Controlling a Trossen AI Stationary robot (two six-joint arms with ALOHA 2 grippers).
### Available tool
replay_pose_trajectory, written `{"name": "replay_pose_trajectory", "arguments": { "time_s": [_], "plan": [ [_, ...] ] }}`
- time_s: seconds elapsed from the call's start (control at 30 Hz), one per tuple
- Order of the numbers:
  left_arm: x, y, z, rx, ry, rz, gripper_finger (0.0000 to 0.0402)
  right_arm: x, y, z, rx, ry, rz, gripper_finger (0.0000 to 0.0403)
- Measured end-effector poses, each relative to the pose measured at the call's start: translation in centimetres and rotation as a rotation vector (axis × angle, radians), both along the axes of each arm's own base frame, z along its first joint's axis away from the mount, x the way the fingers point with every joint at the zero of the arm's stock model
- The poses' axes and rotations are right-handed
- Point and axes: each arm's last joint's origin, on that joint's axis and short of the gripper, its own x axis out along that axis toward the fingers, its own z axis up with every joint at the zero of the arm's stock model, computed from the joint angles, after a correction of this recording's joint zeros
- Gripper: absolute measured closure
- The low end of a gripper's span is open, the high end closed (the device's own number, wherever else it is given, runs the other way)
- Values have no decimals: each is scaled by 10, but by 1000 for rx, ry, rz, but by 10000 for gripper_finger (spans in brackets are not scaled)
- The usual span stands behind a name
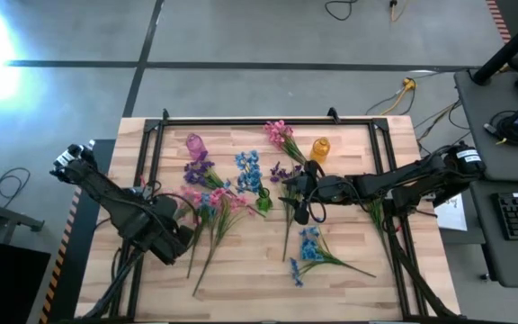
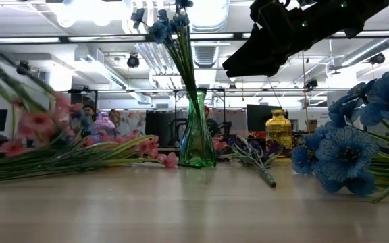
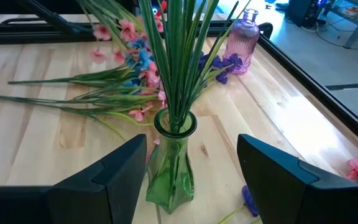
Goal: Sort flowers into vase by color
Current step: Put the bottom left pink flowers into the yellow vase
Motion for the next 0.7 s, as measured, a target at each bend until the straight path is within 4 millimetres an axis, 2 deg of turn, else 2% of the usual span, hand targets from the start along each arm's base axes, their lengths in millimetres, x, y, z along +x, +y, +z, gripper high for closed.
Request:
{"name": "replay_pose_trajectory", "arguments": {
  "time_s": [0.13,0.47,0.7],
  "plan": [
    [3,0,16,3,-71,-48,401,0,0,0,-2,1,0,158],
    [6,-3,33,-31,-115,-97,401,0,0,0,-2,1,1,158],
    [7,-4,57,-89,-174,-179,401,0,0,0,-3,1,1,158]
  ]
}}
